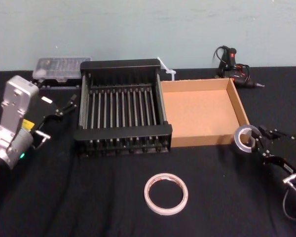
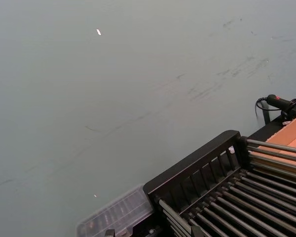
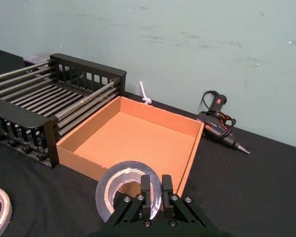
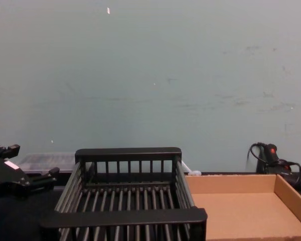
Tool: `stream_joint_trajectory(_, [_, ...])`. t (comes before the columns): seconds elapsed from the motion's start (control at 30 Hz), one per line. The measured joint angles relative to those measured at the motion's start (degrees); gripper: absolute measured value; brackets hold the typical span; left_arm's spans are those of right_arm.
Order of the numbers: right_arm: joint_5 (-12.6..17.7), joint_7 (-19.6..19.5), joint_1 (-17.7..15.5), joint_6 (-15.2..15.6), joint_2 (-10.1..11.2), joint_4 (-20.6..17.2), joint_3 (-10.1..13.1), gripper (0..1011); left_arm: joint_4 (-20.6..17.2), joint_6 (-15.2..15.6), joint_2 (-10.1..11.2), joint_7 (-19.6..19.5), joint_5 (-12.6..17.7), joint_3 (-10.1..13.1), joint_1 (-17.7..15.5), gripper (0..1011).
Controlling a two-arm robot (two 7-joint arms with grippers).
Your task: Pick up the white tape and place it into the black box , Pick up the silver tape and place it into the brown box.
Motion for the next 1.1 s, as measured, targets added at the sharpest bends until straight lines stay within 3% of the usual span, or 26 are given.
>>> stream_joint_trajectory(0.2, [-0.90,0.32,0.84,0.07,-0.78,0.46,-0.21,137,0.00,0.00,0.00,0.00,0.00,0.00,0.00,1001])
stream_joint_trajectory(0.5, [-0.54,1.43,4.15,2.88,-2.53,2.13,-0.81,137,0.00,0.00,0.00,0.00,0.00,0.00,0.00,1001])
stream_joint_trajectory(1.1, [-1.79,1.12,13.06,5.47,-6.31,6.41,-4.90,137,0.00,0.00,0.00,0.00,0.00,0.00,0.00,1001])
